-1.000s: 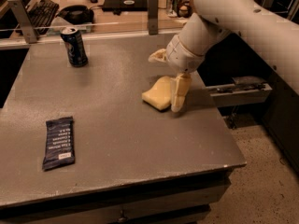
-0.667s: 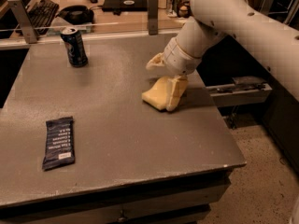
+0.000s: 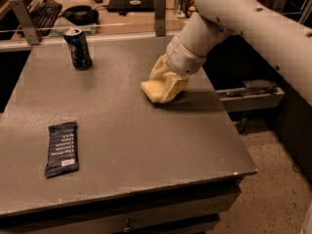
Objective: Pick sponge
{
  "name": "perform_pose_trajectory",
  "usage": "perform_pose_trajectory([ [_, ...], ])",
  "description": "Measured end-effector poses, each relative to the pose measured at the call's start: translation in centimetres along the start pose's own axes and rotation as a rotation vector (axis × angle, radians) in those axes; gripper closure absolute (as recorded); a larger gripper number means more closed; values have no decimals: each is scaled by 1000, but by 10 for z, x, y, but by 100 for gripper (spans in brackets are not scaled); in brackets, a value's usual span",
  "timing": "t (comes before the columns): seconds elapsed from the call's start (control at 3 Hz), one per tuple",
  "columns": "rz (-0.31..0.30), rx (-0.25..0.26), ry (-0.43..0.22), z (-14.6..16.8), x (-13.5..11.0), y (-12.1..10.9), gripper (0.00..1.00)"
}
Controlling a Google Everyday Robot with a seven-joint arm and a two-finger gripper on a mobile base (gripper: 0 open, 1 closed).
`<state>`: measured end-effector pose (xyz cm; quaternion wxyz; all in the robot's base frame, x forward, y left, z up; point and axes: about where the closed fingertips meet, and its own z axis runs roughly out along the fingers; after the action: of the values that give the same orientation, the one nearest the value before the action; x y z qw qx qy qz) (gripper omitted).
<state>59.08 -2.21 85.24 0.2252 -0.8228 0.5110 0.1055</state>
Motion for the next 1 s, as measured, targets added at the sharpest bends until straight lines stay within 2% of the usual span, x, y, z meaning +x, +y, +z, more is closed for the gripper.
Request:
perform_pose_trajectory([
  [0.33,3,14,-72,-18,-21,-4,87],
  [0.67,8,36,-248,-45,-57,-4,100],
  [1.0,18,56,-452,-68,-100,5,100],
])
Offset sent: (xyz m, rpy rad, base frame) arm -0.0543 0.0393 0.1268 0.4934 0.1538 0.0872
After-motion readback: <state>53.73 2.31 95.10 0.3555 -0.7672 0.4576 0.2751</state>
